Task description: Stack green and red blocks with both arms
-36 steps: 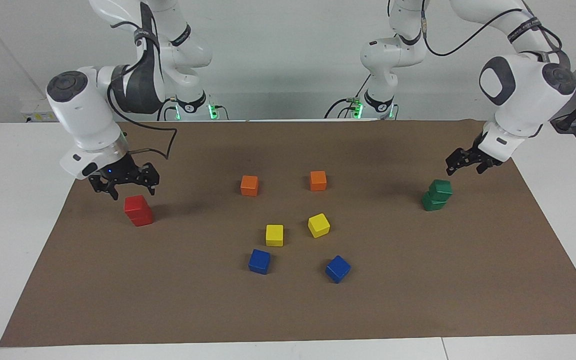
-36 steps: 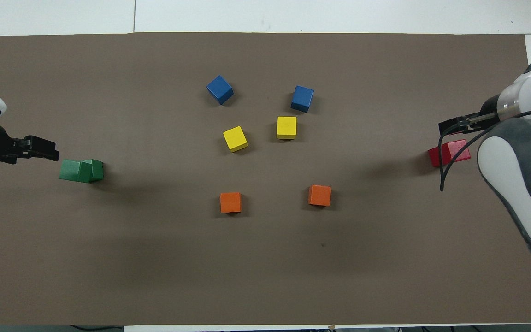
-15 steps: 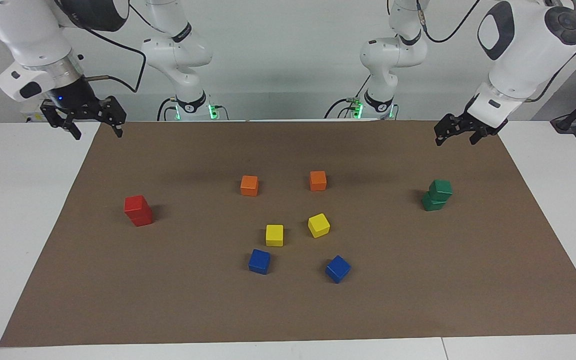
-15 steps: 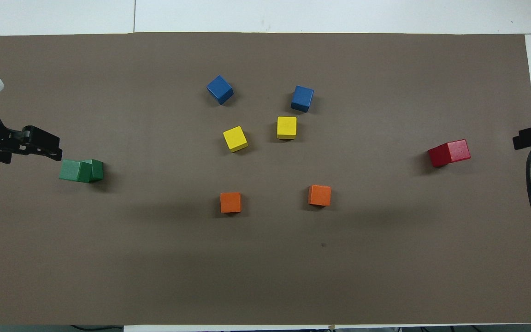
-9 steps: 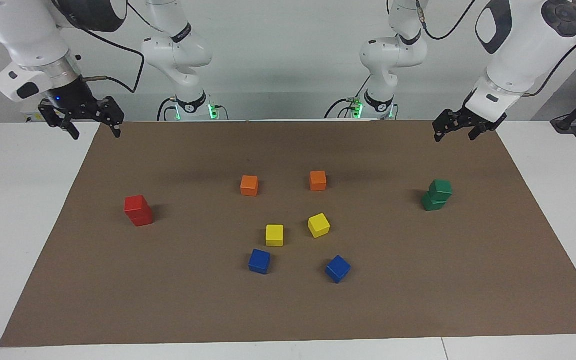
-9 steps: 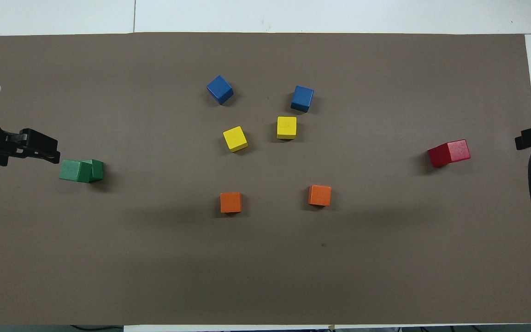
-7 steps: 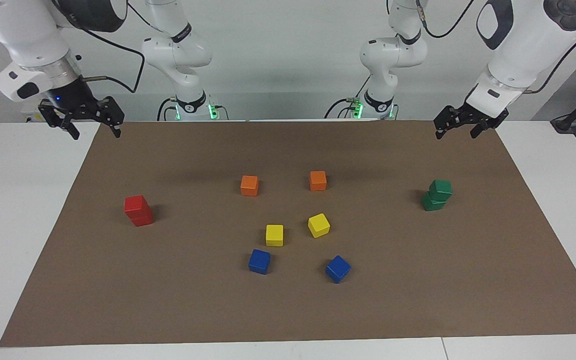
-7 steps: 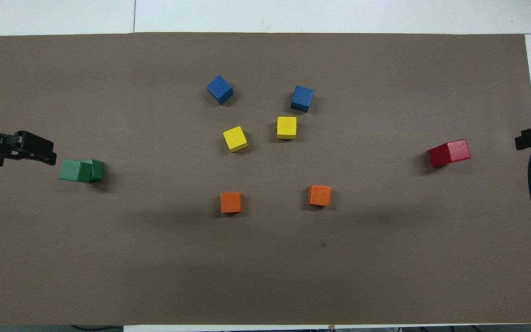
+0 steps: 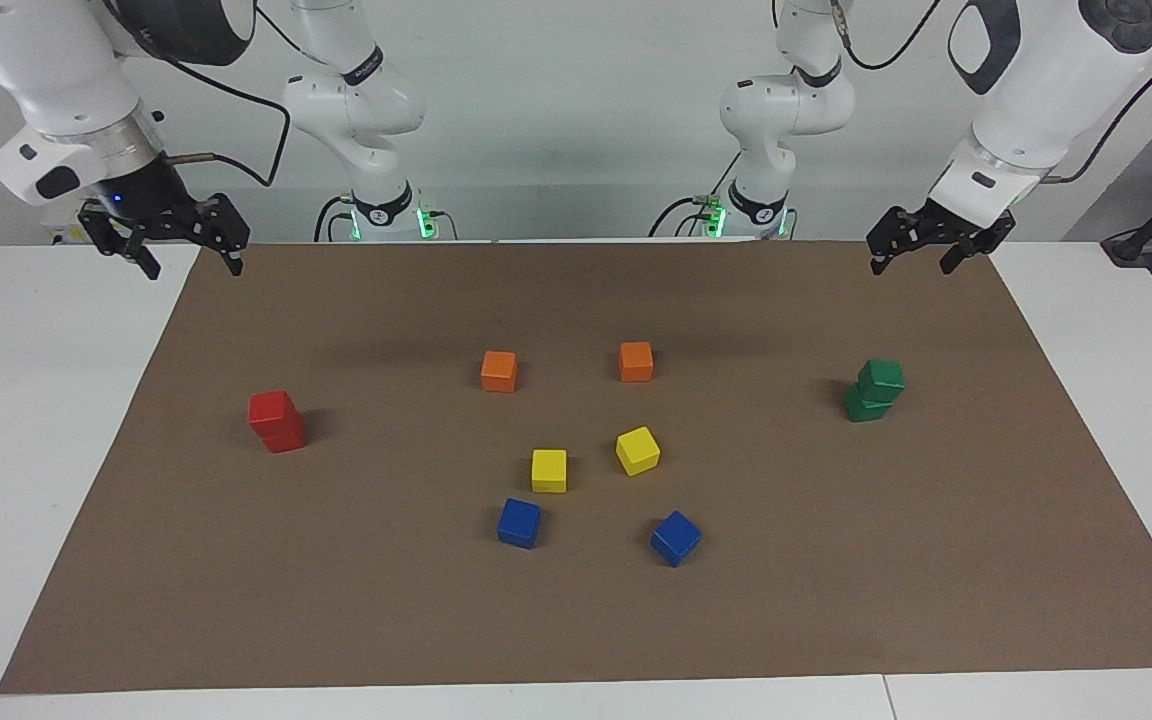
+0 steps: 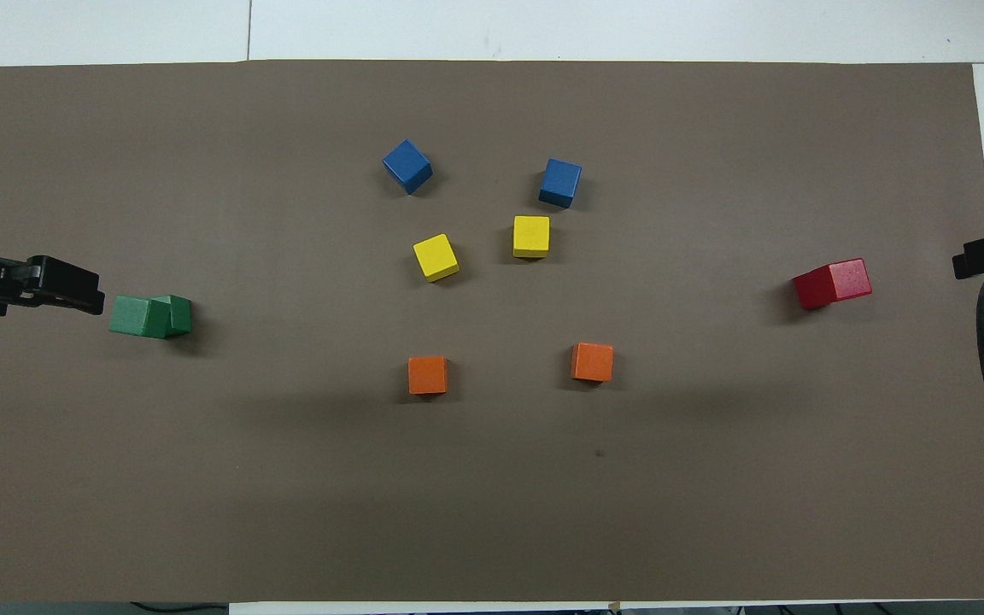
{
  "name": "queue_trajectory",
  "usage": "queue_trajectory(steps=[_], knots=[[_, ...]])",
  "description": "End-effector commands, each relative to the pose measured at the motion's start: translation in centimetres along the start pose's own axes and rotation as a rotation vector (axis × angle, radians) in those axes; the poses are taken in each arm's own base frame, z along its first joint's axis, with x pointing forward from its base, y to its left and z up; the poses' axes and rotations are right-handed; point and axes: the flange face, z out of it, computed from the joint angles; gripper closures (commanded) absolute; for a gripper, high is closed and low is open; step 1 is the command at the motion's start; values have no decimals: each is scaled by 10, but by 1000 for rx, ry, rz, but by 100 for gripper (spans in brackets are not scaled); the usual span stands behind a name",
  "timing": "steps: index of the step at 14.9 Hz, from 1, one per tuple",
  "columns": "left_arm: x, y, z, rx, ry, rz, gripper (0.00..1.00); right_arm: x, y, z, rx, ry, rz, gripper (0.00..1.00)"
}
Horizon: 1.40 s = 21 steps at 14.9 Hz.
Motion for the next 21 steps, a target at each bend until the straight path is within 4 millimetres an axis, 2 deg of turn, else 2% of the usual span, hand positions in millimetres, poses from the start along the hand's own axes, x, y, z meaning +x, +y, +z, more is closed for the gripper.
queue_trajectory(steps=[1,12,21], knots=[[-7,3,-4,21,33,20,0,-4,0,2,1,-16,18,0],[-7,5,-6,20,41,21,0,-10,-1,2,3,-22,18,0],[-8,-4,-5,19,33,4,0,-9,-2,2,2,-22,16,0]])
